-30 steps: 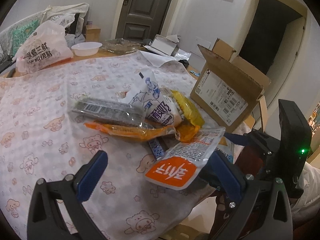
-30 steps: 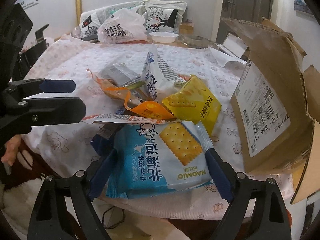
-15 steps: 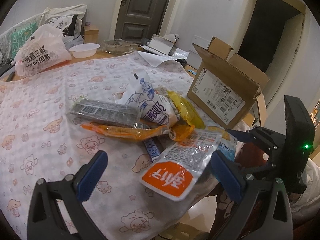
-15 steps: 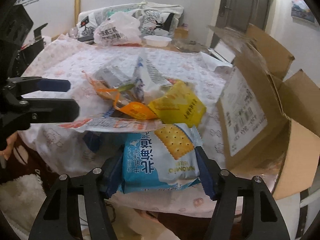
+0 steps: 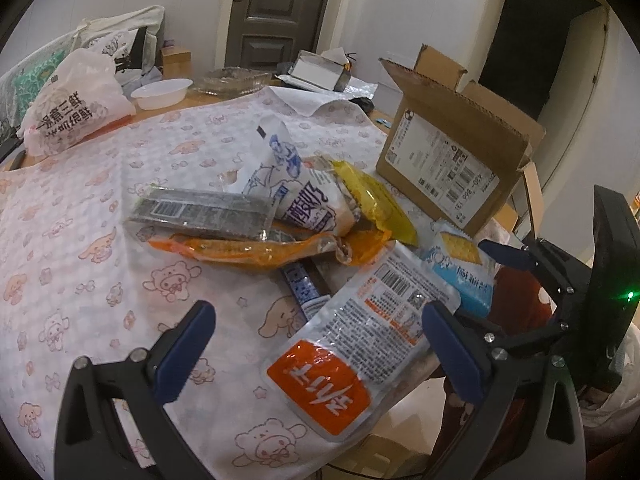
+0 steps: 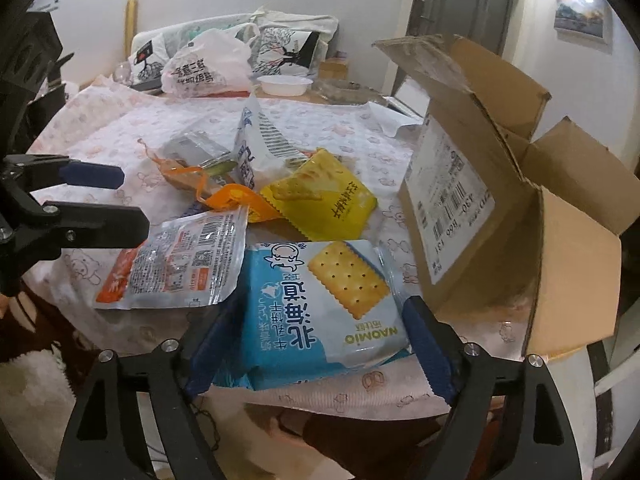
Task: Organize snacks
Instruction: 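Lower the right gripper onto the blue NAOMIO cracker pack and close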
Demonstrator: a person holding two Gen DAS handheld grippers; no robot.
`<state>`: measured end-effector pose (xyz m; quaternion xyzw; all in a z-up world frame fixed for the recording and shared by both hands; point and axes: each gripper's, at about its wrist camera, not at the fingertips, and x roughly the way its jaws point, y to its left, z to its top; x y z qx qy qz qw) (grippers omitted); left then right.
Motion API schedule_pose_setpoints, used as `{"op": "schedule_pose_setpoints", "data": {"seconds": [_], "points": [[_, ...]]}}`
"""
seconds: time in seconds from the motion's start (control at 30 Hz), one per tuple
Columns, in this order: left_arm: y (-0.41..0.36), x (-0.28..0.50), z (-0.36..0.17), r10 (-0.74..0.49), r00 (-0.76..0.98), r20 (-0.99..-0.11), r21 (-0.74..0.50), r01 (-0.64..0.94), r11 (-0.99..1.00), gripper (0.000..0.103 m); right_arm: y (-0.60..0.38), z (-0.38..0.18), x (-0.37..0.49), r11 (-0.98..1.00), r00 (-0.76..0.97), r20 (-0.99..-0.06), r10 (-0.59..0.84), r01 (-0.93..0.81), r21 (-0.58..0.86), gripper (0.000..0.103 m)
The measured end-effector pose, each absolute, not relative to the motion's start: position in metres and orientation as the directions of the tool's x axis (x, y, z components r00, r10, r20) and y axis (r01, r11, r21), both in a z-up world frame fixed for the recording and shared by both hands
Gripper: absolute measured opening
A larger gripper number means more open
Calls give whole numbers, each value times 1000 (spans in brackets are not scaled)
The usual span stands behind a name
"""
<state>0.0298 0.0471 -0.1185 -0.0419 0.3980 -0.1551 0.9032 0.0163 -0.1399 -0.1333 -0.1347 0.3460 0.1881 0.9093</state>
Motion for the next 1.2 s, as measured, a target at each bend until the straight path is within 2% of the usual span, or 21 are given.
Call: {"op": "schedule_pose_setpoints", "data": {"seconds": [0.33,0.47,0.57,0.8,0.97,1.13,1.2], "points": [[49,34,-123,-298,631,-716,-196,228,954,102,-137,-132,7,911,736,-645,206,-385,-147,81],[50,34,-121,-300,635,-712,-200,227,953,102,-144,-132,6,921,739,-639,214,-371,-120,85],[49,32,-120,-306,636,-708,-202,233,951,102,-145,-137,12,922,727,-652,216,-372,-109,95],[45,33,-114,-341,628,-700,-231,253,939,102,-156,-144,32,926,698,-656,287,-378,3,99],[37,36,-106,-402,616,-678,-281,288,915,102,-155,-145,33,924,694,-657,294,-383,9,102],[28,42,-102,-420,603,-679,-291,304,907,102,-166,-153,44,921,642,-678,356,-363,140,102],[26,43,-103,-420,599,-682,-290,306,907,102,-167,-154,44,918,651,-665,365,-369,142,101]]}}
